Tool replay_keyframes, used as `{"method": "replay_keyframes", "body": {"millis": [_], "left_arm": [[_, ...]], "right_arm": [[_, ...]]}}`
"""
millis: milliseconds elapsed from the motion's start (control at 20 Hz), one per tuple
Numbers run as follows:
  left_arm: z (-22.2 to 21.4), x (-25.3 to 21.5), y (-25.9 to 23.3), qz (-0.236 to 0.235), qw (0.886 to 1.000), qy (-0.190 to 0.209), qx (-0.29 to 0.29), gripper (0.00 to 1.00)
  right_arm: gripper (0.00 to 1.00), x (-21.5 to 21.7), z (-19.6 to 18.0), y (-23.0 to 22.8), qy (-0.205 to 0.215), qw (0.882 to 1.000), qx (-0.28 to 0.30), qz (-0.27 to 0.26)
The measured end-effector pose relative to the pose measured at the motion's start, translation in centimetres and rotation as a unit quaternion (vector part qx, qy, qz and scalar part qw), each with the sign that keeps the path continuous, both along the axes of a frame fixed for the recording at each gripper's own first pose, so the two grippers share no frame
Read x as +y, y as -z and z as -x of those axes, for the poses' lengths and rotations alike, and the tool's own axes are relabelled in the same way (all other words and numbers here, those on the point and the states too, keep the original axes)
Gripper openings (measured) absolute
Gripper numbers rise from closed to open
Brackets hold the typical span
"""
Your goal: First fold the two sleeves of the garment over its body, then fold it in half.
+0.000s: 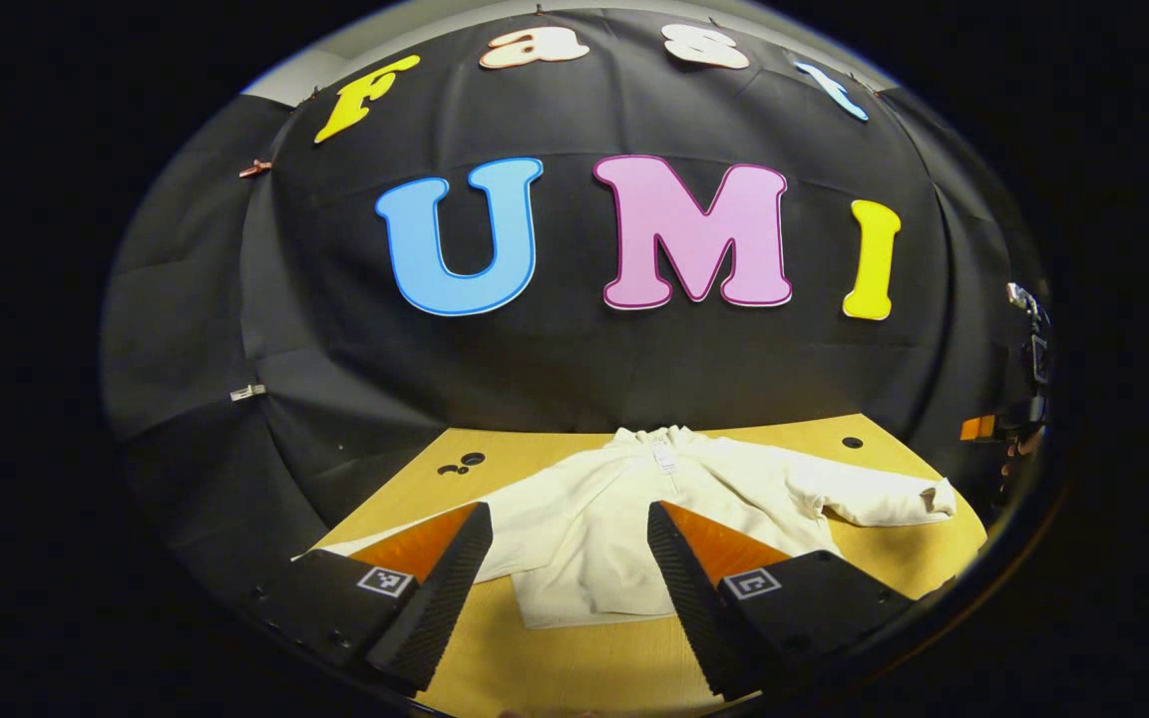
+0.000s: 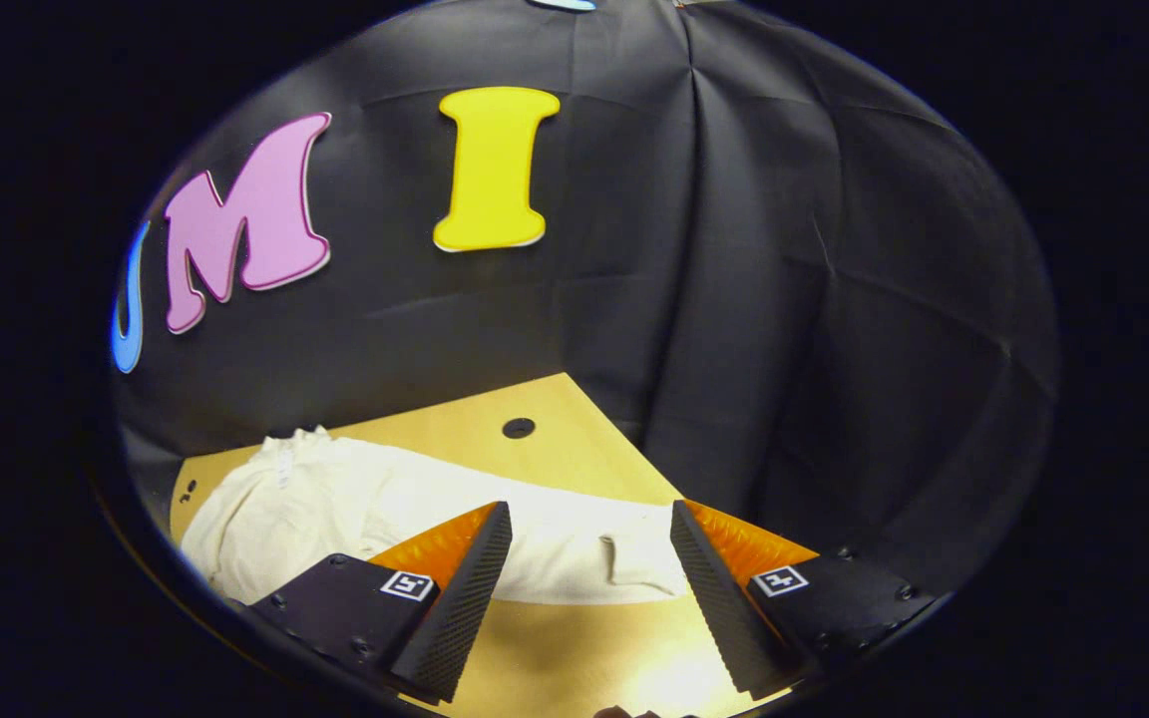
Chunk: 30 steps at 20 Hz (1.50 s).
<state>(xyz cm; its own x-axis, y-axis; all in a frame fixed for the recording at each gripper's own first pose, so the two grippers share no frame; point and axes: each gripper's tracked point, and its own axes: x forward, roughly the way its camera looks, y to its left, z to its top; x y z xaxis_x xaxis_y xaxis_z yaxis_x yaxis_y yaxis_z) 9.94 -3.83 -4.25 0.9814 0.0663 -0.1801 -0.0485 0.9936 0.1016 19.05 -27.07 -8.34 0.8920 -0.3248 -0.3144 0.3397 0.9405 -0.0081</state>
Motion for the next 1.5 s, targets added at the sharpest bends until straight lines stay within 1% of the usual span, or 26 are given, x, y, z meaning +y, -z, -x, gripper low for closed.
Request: {"method": "replay_keyframes", "body": {"millis": [50,200,350,400,550,700,800,950,1150,1200,1250,1300,1350,1400,1450,1500], "left_arm": [[-0.3,-0.4,-0.3,-0.005,1.000,0.005,0.000,0.97],[-1.5,-1.9,0.0,-0.031,0.999,0.023,0.014,0.97],[-2.3,-4.2,-0.2,-0.025,0.998,0.049,0.022,0.97],[-2.6,-4.8,0.0,-0.021,0.998,0.054,0.025,0.99],[-3.4,-6.1,0.1,-0.011,0.998,0.061,0.032,0.99],[-3.9,-6.3,0.4,-0.009,0.997,0.059,0.040,0.99],[-4.1,-6.1,1.1,0.006,0.997,0.052,0.060,0.99],[-4.4,-5.4,0.6,0.025,0.997,0.036,0.064,0.99],[-3.9,-4.2,0.6,0.026,0.998,0.020,0.061,0.99],[-3.9,-4.0,0.6,0.028,0.998,0.018,0.061,0.99],[-3.7,-3.9,0.7,0.030,0.998,0.017,0.060,0.99],[-3.6,-3.7,0.6,0.032,0.998,0.016,0.059,0.99],[-3.5,-3.4,0.6,0.033,0.998,0.014,0.058,0.99],[-3.4,-3.2,0.6,0.034,0.998,0.013,0.058,0.99],[-3.4,-3.0,0.7,0.035,0.998,0.013,0.058,0.99],[-3.3,-2.8,0.8,0.036,0.998,0.013,0.059,0.99]], "right_arm": [[0.98,-0.8,-0.4,0.9,0.004,1.000,0.011,-0.005],[0.99,-3.1,-1.6,3.8,0.027,0.997,0.052,-0.041],[0.99,-5.6,-3.0,6.3,0.046,0.995,0.080,-0.047],[0.99,-6.1,-3.6,7.4,0.046,0.993,0.093,-0.052],[0.99,-7.1,-4.6,10.7,0.058,0.987,0.129,-0.077],[0.99,-8.1,-5.3,13.3,0.067,0.981,0.159,-0.090],[0.99,-8.2,-5.3,14.6,0.071,0.976,0.174,-0.110],[0.99,-8.3,-5.1,16.1,0.067,0.972,0.194,-0.112],[0.98,-8.0,-5.5,16.3,0.056,0.973,0.192,-0.113],[0.96,-7.7,-5.6,16.3,0.047,0.973,0.192,-0.118],[0.91,-7.4,-6.0,16.5,0.041,0.974,0.192,-0.117],[0.77,-6.8,-6.3,16.6,0.033,0.974,0.192,-0.120],[0.58,-6.6,-6.5,16.6,0.031,0.974,0.191,-0.121],[0.43,-6.1,-6.9,16.7,0.023,0.973,0.188,-0.135],[0.35,-5.7,-6.6,16.4,0.029,0.970,0.187,-0.152],[0.23,-5.6,-6.9,16.0,0.033,0.969,0.181,-0.163]]}}
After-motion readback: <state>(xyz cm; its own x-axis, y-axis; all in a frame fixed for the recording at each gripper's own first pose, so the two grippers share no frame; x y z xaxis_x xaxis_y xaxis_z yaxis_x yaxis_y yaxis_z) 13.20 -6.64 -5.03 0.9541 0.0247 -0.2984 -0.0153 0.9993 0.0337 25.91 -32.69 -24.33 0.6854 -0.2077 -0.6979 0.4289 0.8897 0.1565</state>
